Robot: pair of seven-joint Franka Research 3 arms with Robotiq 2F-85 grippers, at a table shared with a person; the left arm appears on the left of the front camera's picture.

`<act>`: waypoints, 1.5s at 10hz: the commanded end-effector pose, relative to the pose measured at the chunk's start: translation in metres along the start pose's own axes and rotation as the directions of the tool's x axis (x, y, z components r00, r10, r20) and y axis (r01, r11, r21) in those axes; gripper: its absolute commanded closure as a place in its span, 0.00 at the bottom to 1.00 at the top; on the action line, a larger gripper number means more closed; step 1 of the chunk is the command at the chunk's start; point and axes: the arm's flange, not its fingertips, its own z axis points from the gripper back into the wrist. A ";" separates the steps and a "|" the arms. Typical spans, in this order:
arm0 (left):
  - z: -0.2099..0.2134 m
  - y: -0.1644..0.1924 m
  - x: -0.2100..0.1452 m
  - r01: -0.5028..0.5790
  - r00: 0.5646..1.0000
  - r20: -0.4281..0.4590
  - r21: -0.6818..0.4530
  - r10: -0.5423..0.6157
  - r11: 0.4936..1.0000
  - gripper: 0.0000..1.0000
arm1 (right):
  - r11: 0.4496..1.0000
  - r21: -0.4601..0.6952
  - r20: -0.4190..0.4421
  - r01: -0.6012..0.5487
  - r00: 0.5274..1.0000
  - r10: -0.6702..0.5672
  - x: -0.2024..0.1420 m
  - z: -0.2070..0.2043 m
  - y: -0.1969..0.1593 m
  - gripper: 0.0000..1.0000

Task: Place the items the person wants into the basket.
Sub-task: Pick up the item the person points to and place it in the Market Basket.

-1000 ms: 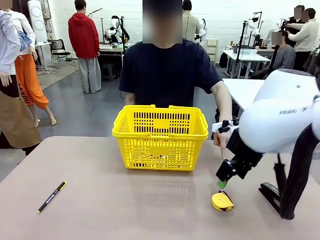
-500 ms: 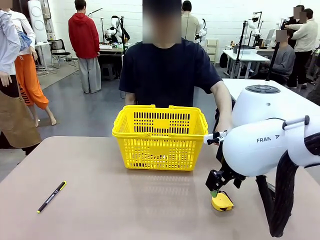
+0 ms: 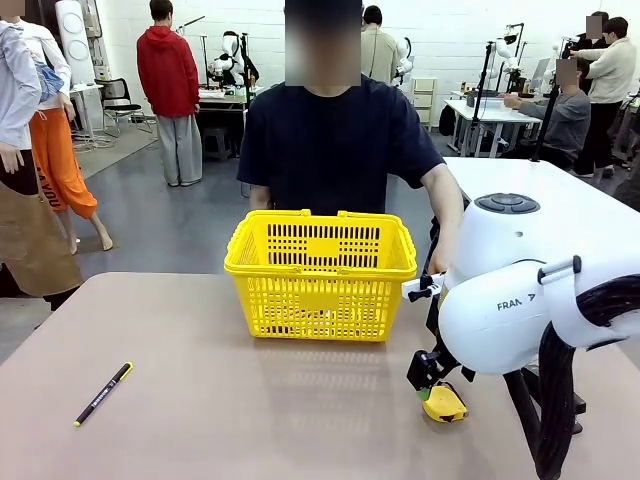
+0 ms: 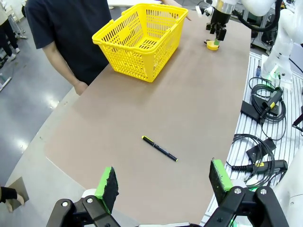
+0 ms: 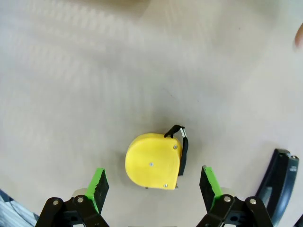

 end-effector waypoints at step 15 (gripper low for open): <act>0.002 0.001 0.000 0.020 1.000 0.018 -0.005 -0.020 1.000 0.00 | 0.998 0.007 -0.071 -0.067 0.995 0.067 -0.020 -0.029 -0.006 0.93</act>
